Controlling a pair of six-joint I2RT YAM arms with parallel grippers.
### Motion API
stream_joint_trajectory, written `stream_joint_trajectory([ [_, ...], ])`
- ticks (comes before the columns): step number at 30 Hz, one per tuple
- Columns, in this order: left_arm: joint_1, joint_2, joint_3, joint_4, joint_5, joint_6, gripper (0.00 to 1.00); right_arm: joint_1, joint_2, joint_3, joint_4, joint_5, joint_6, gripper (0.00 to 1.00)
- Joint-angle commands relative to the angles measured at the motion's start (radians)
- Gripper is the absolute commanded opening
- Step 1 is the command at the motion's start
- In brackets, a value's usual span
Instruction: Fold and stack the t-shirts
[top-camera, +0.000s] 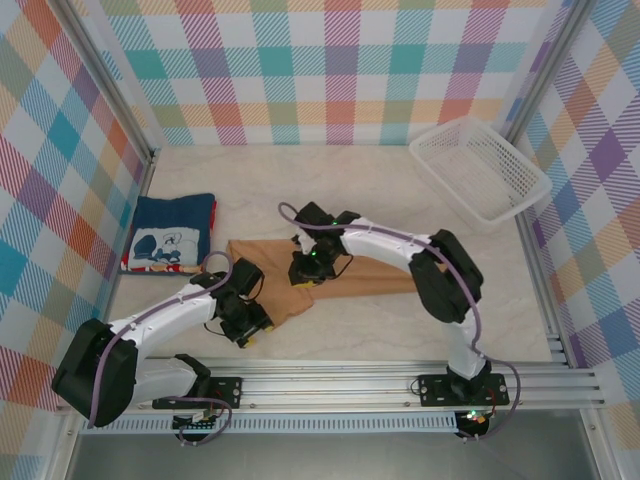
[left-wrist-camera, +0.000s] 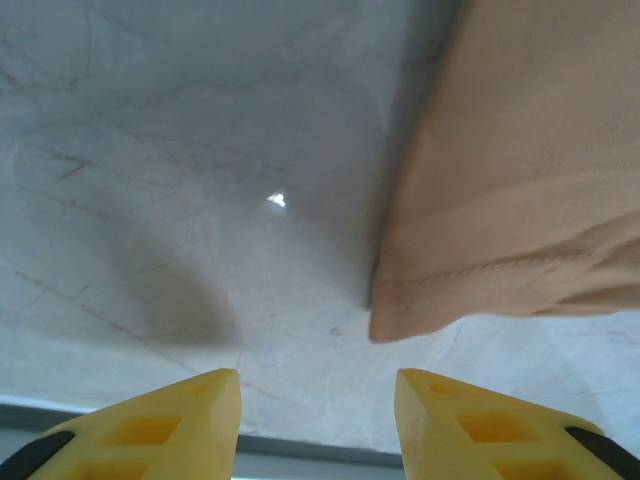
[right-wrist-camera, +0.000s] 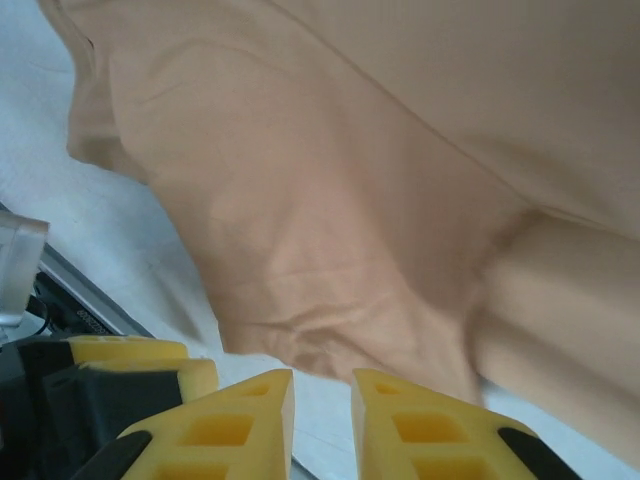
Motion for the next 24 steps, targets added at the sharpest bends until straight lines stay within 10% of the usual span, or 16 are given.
stream_joint_trajectory([
  [1, 0.010, -0.021, -0.012, 0.085, -0.042, -0.074, 0.45, -0.004, 0.072, 0.067, -0.011, -0.048, -0.006, 0.20],
  [16, 0.009, 0.078, -0.036, 0.186, -0.041, -0.133, 0.28, -0.006, 0.194, 0.129, -0.110, 0.042, 0.028, 0.18],
  [24, 0.006, 0.091, 0.022, 0.181, -0.086, -0.130, 0.00, -0.005, 0.199, 0.132, -0.113, 0.032, 0.024, 0.18],
])
